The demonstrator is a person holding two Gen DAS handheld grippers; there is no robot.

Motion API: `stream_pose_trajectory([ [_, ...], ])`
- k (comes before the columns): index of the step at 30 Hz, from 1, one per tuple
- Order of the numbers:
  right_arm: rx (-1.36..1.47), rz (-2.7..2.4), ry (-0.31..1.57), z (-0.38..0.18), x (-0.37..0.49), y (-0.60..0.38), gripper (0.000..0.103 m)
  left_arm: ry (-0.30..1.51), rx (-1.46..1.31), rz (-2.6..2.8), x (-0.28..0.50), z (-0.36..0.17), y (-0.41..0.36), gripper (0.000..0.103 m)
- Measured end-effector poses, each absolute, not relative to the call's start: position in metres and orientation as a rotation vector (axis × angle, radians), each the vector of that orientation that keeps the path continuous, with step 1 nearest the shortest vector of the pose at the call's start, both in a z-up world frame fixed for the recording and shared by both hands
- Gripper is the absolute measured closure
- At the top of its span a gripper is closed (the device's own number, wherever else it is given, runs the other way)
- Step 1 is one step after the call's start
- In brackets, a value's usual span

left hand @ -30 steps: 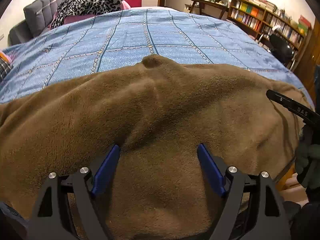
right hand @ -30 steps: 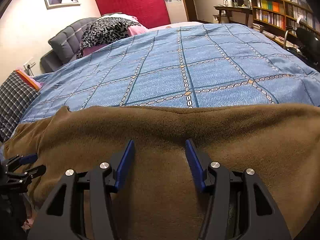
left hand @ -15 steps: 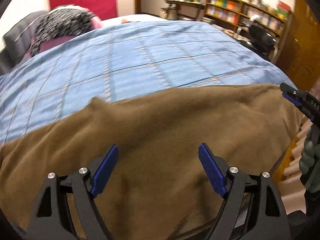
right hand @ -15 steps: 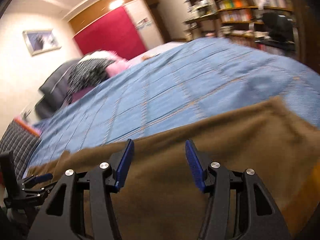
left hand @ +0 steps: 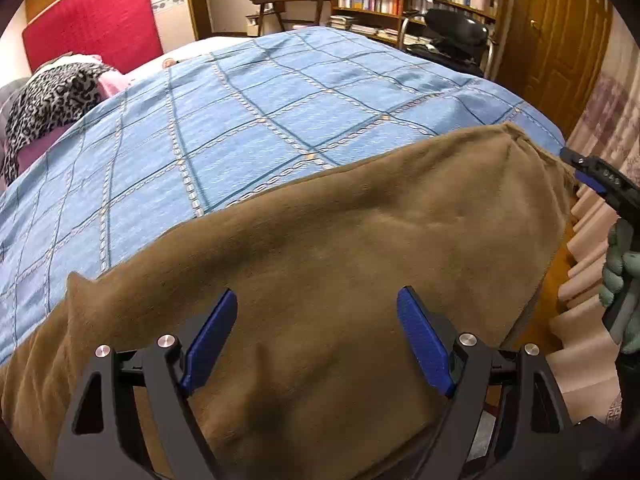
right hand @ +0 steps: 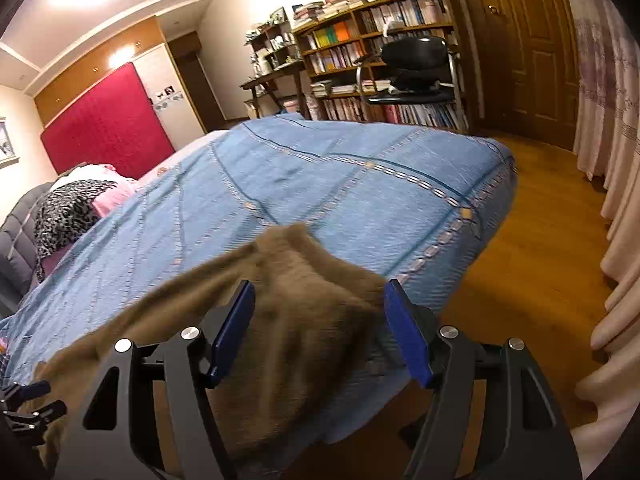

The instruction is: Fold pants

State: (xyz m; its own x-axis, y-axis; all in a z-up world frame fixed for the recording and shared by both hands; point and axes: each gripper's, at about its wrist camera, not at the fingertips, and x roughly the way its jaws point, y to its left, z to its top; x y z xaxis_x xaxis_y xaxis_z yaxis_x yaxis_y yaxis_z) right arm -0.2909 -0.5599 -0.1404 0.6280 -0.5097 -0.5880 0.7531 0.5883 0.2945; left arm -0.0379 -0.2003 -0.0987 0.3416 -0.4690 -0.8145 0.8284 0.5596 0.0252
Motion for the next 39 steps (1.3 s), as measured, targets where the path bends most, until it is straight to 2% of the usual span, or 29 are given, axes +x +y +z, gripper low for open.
stream_pose_trajectory([
  [9, 0.62, -0.693, 0.511, -0.166, -0.284, -0.581, 0.035, 0.899, 0.467, -0.885, -0.034, -0.103, -0.211, 0.021],
  [11, 0.605, -0.673, 0.52, -0.164, -0.285, -0.578, 0.045, 0.902, 0.463, -0.88, -0.032, -0.103, -0.211, 0.021],
  [13, 0.593, -0.652, 0.533, -0.162, -0.285, -0.573, 0.063, 0.903, 0.457, -0.88, -0.032, -0.102, -0.211, 0.022],
  [16, 0.586, -0.618, 0.541, -0.155, -0.281, -0.567, 0.072, 0.9, 0.446, -0.88, -0.031, -0.1, -0.208, 0.022],
  [29, 0.433, -0.37, 0.445, -0.077, -0.248, -0.486, 0.074, 0.912, 0.28, -0.863, -0.006, -0.074, -0.17, 0.021],
  [39, 0.36, -0.106, 0.497, -0.062, -0.19, -0.4, 0.077, 0.959, 0.135, -0.86, 0.009, -0.072, -0.133, 0.022],
])
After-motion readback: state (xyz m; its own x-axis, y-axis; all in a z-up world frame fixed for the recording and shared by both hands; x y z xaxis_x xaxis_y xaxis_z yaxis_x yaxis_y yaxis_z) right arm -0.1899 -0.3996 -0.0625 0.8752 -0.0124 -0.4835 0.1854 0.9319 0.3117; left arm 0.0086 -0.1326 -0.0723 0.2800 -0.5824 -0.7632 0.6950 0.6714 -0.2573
